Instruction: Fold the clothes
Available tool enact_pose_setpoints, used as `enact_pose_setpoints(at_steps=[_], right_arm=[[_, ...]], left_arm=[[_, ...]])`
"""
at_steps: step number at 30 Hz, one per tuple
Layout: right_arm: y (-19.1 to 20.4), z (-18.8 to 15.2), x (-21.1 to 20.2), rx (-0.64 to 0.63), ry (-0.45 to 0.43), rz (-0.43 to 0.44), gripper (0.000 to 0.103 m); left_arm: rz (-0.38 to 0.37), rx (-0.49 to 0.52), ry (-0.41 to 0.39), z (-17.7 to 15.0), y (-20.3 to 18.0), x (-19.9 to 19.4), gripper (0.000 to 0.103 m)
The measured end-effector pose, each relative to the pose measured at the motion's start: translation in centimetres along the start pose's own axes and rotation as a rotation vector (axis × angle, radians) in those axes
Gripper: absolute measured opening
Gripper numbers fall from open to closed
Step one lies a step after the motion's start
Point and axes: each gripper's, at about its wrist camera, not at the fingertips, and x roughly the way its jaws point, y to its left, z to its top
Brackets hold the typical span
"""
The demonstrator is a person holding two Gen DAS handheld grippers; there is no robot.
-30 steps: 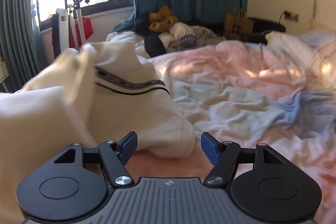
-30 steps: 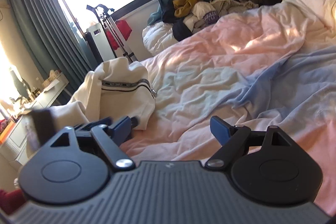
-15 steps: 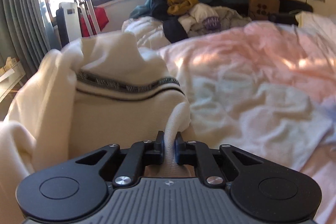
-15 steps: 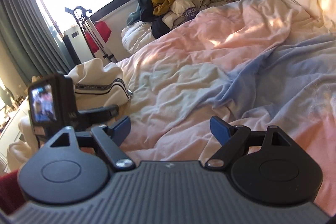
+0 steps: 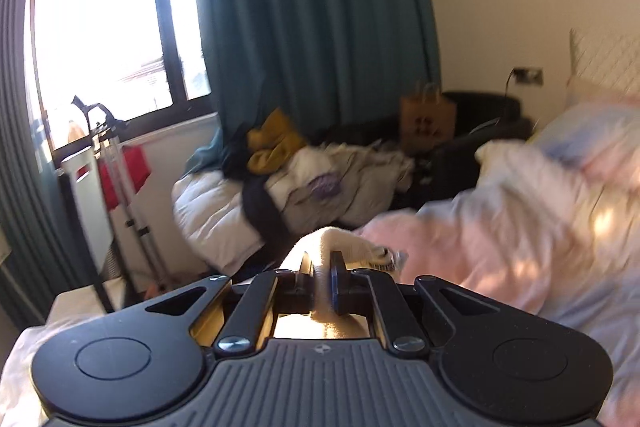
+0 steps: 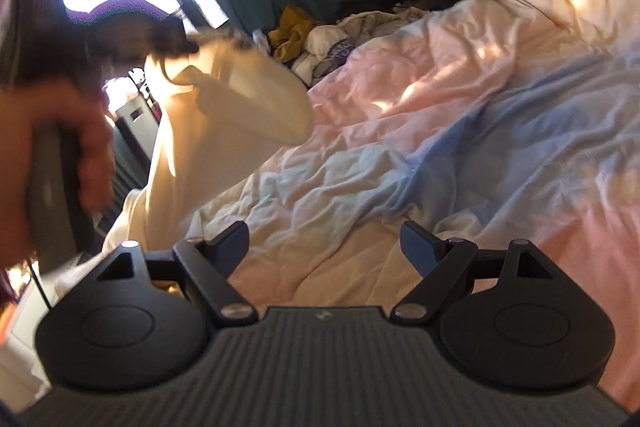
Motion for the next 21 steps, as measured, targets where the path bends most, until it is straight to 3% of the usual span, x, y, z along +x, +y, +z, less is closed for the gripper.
enact_pose_setpoints(at_steps=[5,10,13,17,19,21], right_arm=[[-1.5,0.4,0.2,0.056,-0.012,-0.03,0.084],[-3.2,0.6,0.5,0.123,-0.026,-0.067,0.084],[-3.6,0.5,1.1,0.127,-0.021,-0.083,0.084],[-3.8,0.1,2.0,0.106,0.0,-0.102,0.084],[-4.0,-0.1,2.3,0.106,0.01,-0.107,0.084],[-4.1,-0.2,2.6,0.107,0.019,-0.111,0.084]], left_arm=[[-0.078,-0.001,-0.029,4.0,-4.8,2.1,0.007],[-0.168,-0.068,-0.025,5.5,-8.2,5.5,0.007],[-0.169,-0.058,0.031,3.6,-9.6,8.8,0.007],[-0.238,-0.048,0.102,-0.8,-8.7,11.7,0.01],[-0.276,-0.049,0.111,-2.2,-7.6,11.7,0.018],[-0.298,-0.068,0.116,-3.3,-5.9,11.1,0.035]])
